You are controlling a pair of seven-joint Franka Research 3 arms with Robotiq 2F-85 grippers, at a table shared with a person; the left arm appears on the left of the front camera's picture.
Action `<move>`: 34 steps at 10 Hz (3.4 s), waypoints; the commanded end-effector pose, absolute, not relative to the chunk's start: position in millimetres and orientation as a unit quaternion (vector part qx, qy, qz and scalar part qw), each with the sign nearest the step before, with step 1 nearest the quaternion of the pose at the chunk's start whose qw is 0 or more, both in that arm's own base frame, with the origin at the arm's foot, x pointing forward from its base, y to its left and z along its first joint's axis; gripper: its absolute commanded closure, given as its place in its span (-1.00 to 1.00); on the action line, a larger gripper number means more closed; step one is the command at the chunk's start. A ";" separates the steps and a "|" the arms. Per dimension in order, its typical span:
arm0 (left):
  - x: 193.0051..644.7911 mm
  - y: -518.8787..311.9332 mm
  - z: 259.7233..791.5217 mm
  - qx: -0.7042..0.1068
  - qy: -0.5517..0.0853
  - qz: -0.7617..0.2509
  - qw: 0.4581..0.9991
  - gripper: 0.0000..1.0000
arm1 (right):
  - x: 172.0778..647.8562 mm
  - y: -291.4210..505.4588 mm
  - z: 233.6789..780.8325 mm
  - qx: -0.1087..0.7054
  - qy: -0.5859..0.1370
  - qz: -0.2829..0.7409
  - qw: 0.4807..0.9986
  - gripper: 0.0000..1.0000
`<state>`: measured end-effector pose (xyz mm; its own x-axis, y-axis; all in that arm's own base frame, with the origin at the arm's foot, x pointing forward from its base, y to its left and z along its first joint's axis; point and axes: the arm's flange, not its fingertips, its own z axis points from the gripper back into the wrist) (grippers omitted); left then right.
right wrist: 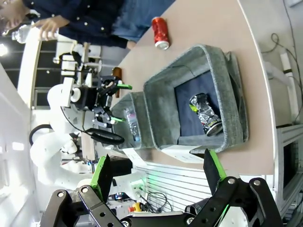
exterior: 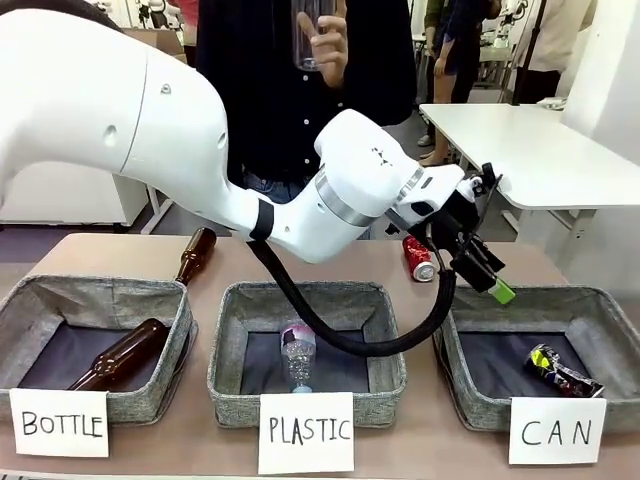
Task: Sort the can waste into the basket.
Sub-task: Pick up the can waste from the table and place it in the right Fabric basket.
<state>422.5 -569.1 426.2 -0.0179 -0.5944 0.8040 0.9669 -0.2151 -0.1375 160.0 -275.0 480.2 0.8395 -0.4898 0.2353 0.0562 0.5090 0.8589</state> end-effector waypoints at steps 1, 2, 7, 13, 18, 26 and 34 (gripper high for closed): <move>397.6 -503.4 470.3 -0.430 -0.189 -0.598 0.649 -0.93 | 183.6 -249.1 490.0 0.478 -0.241 -0.132 0.835 -1.00; 387.8 -458.9 493.9 -0.440 -0.196 -0.554 0.679 -0.93 | 206.3 -226.2 496.8 0.494 -0.249 -0.095 0.827 -1.00; 393.5 -154.5 569.5 -0.490 -0.234 -0.243 0.804 -0.93 | 300.8 -85.7 505.5 0.615 -0.228 -0.055 0.753 -1.00; 350.9 62.8 529.9 -0.651 -0.142 -0.066 0.743 -0.93 | 360.0 -8.3 529.9 0.690 -0.086 -0.103 0.711 -1.00; 367.2 46.3 553.7 -0.608 -0.222 -0.076 0.759 -0.93 | 341.0 -20.2 510.9 0.680 -0.112 -0.100 0.718 -1.00; 367.2 46.3 553.7 -0.608 -0.222 -0.076 0.759 -0.93 | 341.0 -20.2 510.9 0.680 -0.112 -0.100 0.718 -1.00; 367.2 46.3 553.7 -0.608 -0.222 -0.076 0.759 -0.93 | 520.4 93.3 439.8 0.251 -0.174 0.088 0.948 -1.00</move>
<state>368.8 47.2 552.2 0.8988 0.1417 0.4149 0.3708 0.2592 -0.8918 519.5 86.6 450.1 0.9351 0.0474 0.3512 -0.2411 0.8113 0.5325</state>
